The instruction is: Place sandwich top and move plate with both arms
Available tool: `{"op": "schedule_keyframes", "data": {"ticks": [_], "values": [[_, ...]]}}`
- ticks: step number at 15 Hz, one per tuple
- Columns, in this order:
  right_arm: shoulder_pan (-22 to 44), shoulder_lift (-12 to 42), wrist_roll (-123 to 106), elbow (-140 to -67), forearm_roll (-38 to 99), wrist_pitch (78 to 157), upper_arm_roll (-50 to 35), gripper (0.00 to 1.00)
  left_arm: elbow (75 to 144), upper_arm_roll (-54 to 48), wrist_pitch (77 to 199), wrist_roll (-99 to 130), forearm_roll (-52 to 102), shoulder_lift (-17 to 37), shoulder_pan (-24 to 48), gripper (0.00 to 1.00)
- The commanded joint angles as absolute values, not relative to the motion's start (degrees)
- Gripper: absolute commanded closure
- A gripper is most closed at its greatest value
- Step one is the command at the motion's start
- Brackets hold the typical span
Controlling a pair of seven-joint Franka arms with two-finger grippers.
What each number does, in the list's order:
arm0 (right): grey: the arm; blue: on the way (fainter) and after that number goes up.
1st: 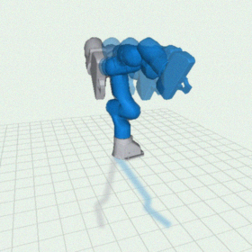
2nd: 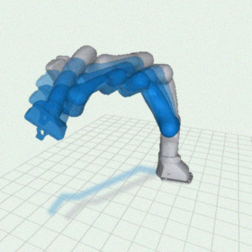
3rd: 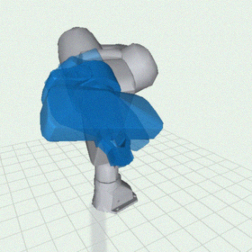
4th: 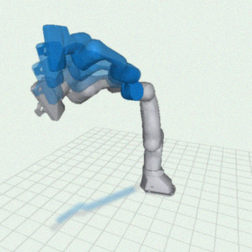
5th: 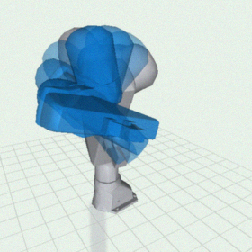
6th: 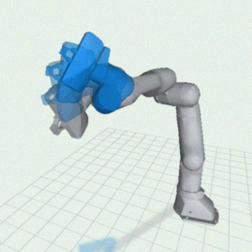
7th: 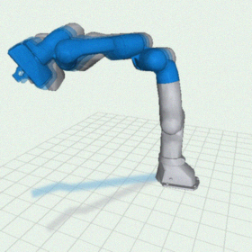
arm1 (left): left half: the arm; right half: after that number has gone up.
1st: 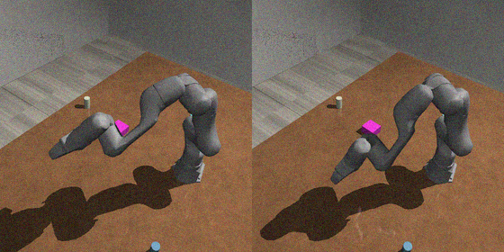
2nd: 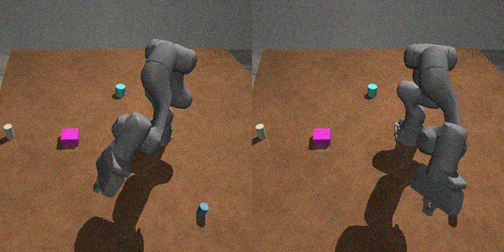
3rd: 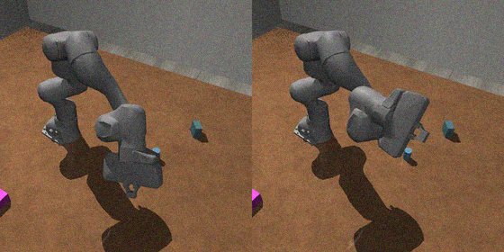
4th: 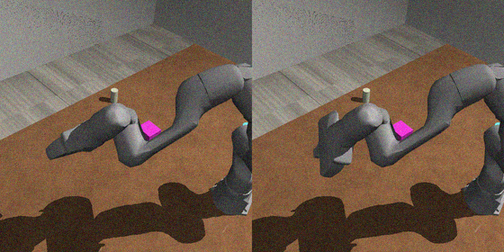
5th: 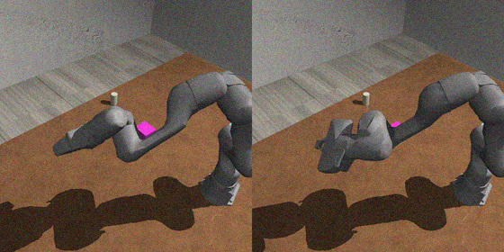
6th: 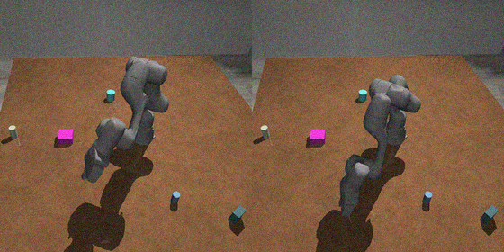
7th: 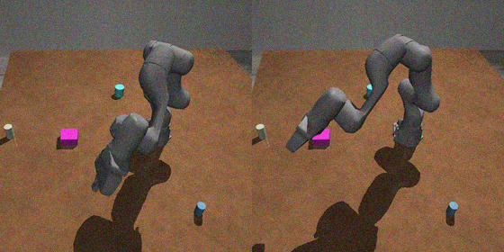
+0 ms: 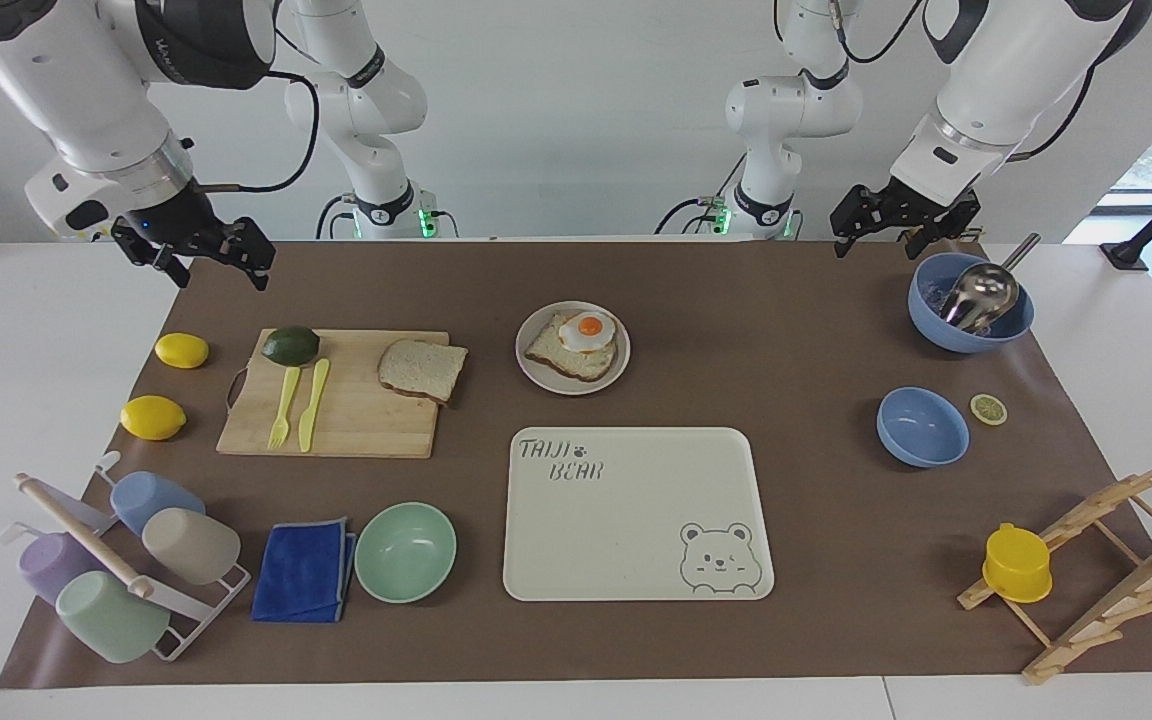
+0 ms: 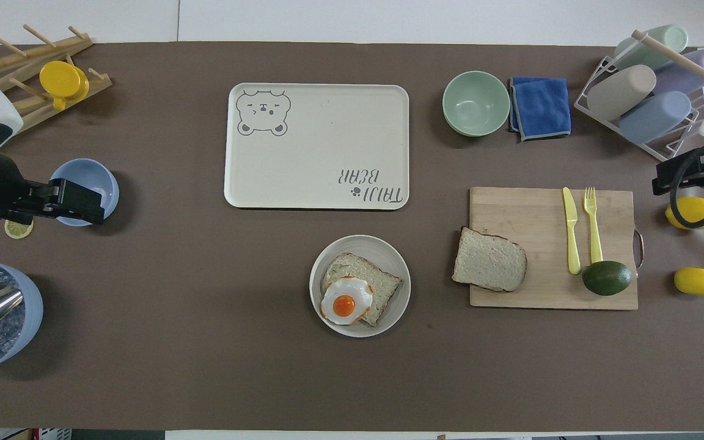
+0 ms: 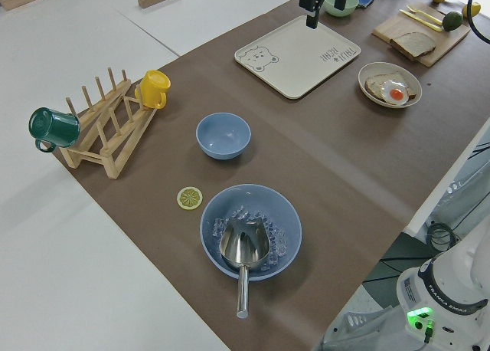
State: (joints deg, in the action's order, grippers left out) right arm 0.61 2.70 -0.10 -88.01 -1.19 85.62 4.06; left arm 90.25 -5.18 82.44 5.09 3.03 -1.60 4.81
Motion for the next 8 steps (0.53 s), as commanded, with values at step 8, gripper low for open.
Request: {"op": "schedule_keyframes", "data": {"ticks": [8], "values": [[2.2, 1.85, -1.14, -88.5, -0.79, 85.25, 3.78, 0.0, 92.11, -5.54, 83.06, 5.19, 2.99, -3.34, 4.04, 0.0]]}}
